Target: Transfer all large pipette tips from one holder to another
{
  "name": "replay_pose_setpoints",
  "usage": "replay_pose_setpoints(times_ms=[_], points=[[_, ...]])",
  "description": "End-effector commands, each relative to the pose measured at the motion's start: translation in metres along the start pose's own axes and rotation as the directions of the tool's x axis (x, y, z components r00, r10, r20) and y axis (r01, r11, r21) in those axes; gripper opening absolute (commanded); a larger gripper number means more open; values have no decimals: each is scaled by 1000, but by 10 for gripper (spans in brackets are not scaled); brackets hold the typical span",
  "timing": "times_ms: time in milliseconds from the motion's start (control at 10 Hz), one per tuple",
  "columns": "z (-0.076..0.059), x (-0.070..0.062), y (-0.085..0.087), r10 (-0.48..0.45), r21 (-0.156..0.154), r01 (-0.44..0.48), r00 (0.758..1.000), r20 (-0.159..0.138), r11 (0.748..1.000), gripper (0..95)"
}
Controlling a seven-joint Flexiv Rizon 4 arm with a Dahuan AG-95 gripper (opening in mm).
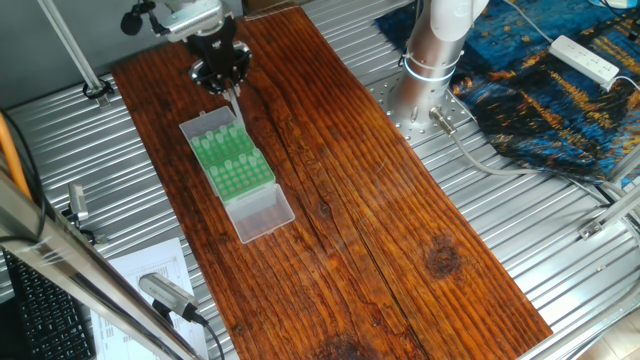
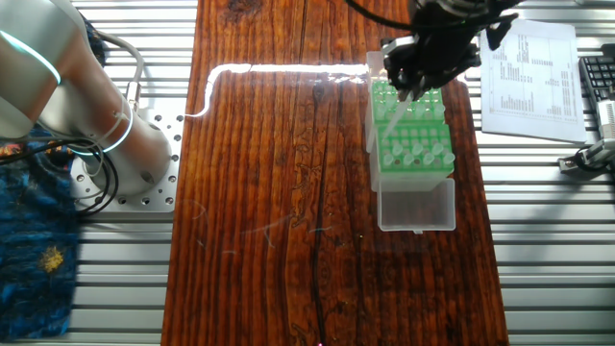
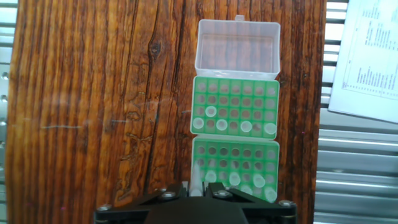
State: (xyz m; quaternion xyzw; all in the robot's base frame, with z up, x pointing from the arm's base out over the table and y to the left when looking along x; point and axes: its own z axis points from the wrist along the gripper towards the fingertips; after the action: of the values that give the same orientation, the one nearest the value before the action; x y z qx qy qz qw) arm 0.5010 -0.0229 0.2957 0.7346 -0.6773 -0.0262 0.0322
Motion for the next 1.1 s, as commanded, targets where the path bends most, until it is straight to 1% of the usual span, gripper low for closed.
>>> replay_pose_setpoints(times_ms=[100,200,500,600,700,900,1100], points=[[-4,0,0,10,-5,-10,1000,-2,1000,0],[-7,-1,-2,34,-6,-34,999,-1,999,0],[-15,-9,-13,92,-5,-92,996,-3,996,0],[-20,-17,-20,111,-5,-111,994,-4,994,0],[-22,-18,-22,116,-4,-116,993,-5,993,0],[-27,-26,-29,153,1,-153,988,-11,988,0],[-31,-35,-38,161,2,-161,987,-26,987,0]])
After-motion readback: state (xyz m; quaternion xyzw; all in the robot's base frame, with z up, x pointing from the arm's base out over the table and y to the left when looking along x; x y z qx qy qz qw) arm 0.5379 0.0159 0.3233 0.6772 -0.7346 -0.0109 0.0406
